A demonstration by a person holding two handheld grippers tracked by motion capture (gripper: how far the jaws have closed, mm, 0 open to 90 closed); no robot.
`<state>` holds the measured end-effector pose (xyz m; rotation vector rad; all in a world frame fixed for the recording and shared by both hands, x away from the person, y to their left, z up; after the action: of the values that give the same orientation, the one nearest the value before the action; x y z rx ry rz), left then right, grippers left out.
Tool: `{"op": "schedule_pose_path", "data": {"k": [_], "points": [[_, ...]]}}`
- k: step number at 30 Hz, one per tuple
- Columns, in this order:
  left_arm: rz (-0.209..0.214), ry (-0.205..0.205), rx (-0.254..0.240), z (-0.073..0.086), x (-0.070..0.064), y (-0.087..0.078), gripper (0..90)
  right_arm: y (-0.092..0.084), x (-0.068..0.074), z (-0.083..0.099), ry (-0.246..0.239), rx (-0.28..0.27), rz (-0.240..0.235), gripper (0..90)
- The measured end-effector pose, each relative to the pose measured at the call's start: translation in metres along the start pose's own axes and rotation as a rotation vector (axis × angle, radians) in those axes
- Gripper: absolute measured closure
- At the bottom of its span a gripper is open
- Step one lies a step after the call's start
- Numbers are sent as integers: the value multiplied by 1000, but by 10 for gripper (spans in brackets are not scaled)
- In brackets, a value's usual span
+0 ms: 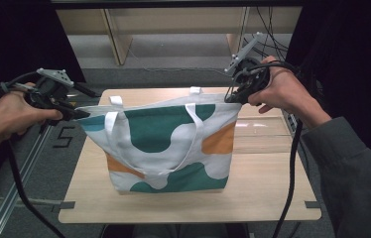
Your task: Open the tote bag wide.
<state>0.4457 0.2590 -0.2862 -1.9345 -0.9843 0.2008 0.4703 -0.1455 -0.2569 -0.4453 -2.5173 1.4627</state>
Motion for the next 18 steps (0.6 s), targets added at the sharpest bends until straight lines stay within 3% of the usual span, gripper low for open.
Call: {"op": "schedule_pose_path", "data": {"k": [2,3,5,6,7,9,11,14,16,18], "points": [[12,-9,-8,2,-1,4,819,4,2,4,55,12,-6,873],[18,-7,1,4,-2,5,819,6,0,5,33,12,-2,873],[20,-11,10,6,-4,8,819,11,0,8,53,20,-4,873],[21,-2,16,7,-4,10,819,13,-2,9,26,24,-1,873],[24,-5,25,9,-6,12,818,16,0,11,54,28,-8,873],[33,6,44,14,-11,19,818,22,2,15,52,37,-9,873],[52,16,56,21,-18,27,817,28,4,21,59,46,-19,872],[102,-5,87,31,-31,38,816,39,5,32,82,63,-33,872],[120,8,100,37,-35,43,815,48,5,38,69,77,-39,871],[141,-11,99,41,-40,48,815,55,5,43,76,78,-50,871]]}}
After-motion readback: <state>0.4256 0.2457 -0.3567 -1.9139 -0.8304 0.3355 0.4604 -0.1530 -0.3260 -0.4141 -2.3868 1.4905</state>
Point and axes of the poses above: each handheld gripper's, and its own axes: y roughly forward along the jaws, z roughly out of its underside, x roughly to its left, the point moved 7 cm from there along y, roughly forward along the jaws, and after that the axes turned 11 degrees about -z, right-handed, at the moved point
